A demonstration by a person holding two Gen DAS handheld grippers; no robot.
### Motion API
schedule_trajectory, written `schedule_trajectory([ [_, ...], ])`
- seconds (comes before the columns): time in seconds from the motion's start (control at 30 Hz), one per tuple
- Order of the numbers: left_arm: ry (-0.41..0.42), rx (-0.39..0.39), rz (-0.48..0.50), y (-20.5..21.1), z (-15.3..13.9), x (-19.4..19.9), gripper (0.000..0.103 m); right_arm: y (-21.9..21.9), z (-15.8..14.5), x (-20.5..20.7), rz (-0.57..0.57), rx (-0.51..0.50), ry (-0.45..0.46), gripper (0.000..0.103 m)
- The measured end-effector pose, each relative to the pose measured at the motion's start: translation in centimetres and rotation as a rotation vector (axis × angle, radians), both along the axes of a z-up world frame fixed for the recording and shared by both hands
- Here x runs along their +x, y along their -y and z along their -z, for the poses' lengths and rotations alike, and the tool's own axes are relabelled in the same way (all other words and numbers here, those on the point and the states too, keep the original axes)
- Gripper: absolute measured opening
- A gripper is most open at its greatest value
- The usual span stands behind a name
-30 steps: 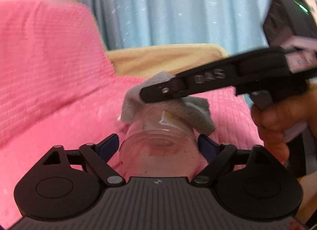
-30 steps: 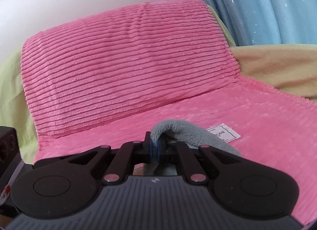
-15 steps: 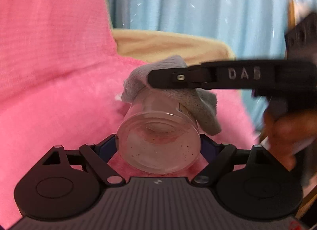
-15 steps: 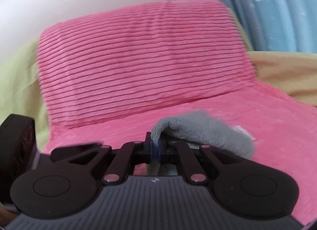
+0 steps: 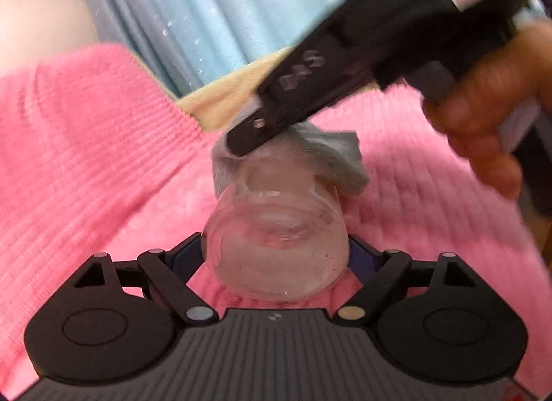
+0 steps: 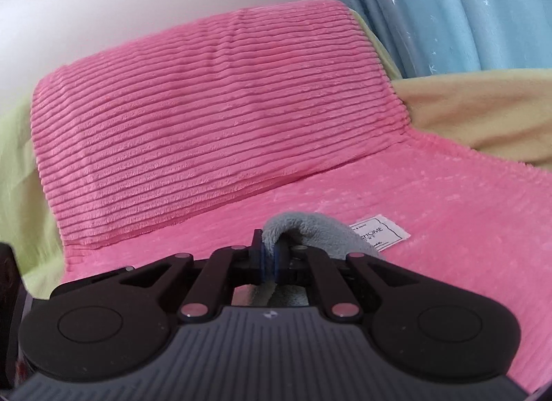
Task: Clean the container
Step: 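Rub the cloth around the jar's open rim with the right tool while the left tool holds it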
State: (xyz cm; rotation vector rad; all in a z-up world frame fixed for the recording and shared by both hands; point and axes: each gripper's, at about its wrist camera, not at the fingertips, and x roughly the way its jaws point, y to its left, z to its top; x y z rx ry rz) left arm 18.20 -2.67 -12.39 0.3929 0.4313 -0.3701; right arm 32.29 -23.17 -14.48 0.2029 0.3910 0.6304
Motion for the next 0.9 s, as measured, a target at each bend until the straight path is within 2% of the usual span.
schedule_trajectory([
  [0.27,-0.139,-0.287,-0.037,-2.4,-0.5,1.0,0.091,-0.3,0.1,-0.2,0.004,-0.005,0.005,0.003],
  [0.33,-0.162,-0.309,-0.043,-2.5,-0.4,0.9,0.090,-0.4,0.0,-0.3,0.005,-0.007,0.003,0.003],
  [0.43,-0.154,-0.299,-0.044,-2.5,-0.7,0.5,0.086,-0.6,-0.4,-0.5,-0.021,0.001,-0.009,0.004],
  [0.53,-0.107,-0.209,-0.034,-1.7,-0.6,-0.2,0.086,-1.4,-0.6,-1.5,-0.099,-0.004,-0.007,0.004],
  [0.7,0.006,0.038,0.015,0.5,-0.1,-1.9,0.086,-2.3,-0.7,-2.4,-0.180,-0.020,-0.007,0.004],
  [0.77,0.052,0.134,0.046,1.5,0.4,-2.6,0.086,-1.8,-0.7,-2.2,-0.156,-0.023,-0.007,0.003],
  [0.83,0.074,0.176,0.060,1.9,0.6,-2.9,0.086,-1.1,-0.7,-1.8,-0.091,-0.031,-0.011,0.003],
  [0.9,0.079,0.180,0.066,2.0,0.6,-2.9,0.086,-0.4,-0.8,-1.1,-0.031,-0.018,-0.028,0.003],
])
